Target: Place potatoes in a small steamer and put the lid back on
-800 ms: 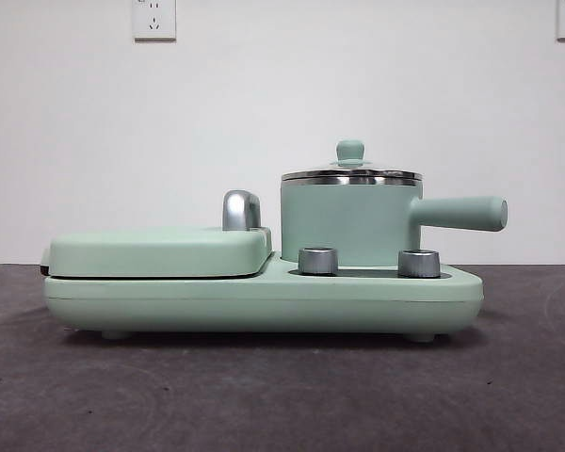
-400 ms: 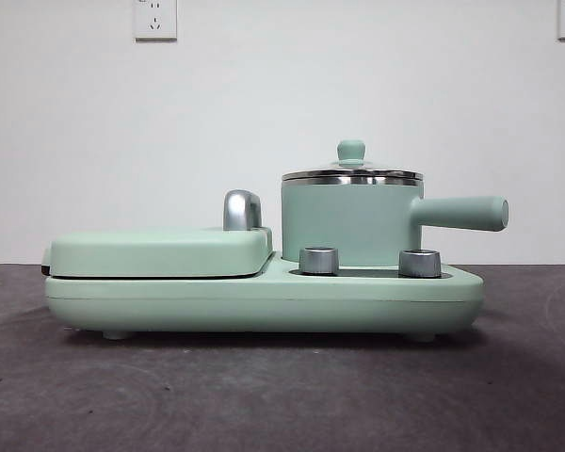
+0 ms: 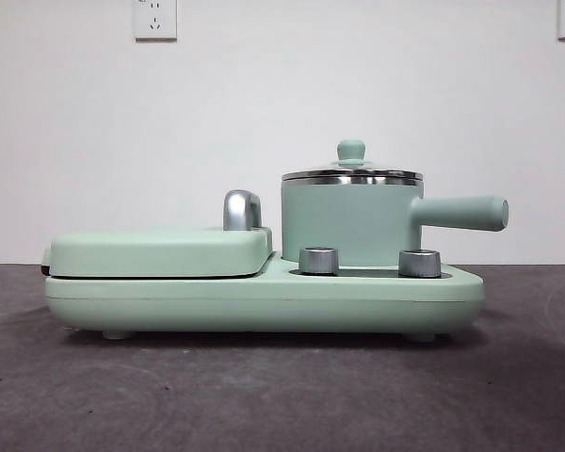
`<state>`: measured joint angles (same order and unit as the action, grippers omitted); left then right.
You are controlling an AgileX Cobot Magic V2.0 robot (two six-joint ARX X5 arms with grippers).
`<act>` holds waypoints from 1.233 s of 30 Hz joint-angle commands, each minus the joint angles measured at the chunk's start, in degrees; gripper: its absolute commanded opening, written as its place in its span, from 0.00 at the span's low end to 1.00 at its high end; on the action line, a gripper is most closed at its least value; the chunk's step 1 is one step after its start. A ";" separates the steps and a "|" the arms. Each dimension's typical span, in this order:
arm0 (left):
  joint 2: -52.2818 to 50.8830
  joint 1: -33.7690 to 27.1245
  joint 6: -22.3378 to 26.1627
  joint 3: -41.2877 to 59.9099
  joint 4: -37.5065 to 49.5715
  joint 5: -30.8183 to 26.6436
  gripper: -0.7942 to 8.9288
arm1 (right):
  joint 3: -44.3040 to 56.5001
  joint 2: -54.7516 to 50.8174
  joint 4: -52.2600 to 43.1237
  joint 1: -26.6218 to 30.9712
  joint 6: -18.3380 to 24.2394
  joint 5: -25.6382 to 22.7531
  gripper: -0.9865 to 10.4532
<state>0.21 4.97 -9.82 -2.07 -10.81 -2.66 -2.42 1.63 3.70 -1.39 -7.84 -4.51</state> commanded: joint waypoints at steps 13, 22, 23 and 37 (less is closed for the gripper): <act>-0.04 -0.09 0.74 0.94 -0.24 0.07 0.10 | 1.75 -1.42 5.70 0.09 5.55 0.00 0.11; -0.04 -0.09 0.76 0.94 -0.24 0.04 0.10 | 1.70 -1.42 5.33 0.09 5.55 -0.02 0.11; -0.04 -0.09 0.74 0.94 -0.24 0.04 0.10 | 1.70 -1.42 5.33 0.09 5.55 0.00 0.11; -0.04 -0.09 0.74 0.94 -0.24 0.07 0.10 | 1.70 -1.42 5.33 0.09 5.55 -0.02 0.11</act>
<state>0.21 4.97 -9.82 -2.07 -10.81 -2.66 -0.95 0.34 9.26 -1.39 -2.76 -4.51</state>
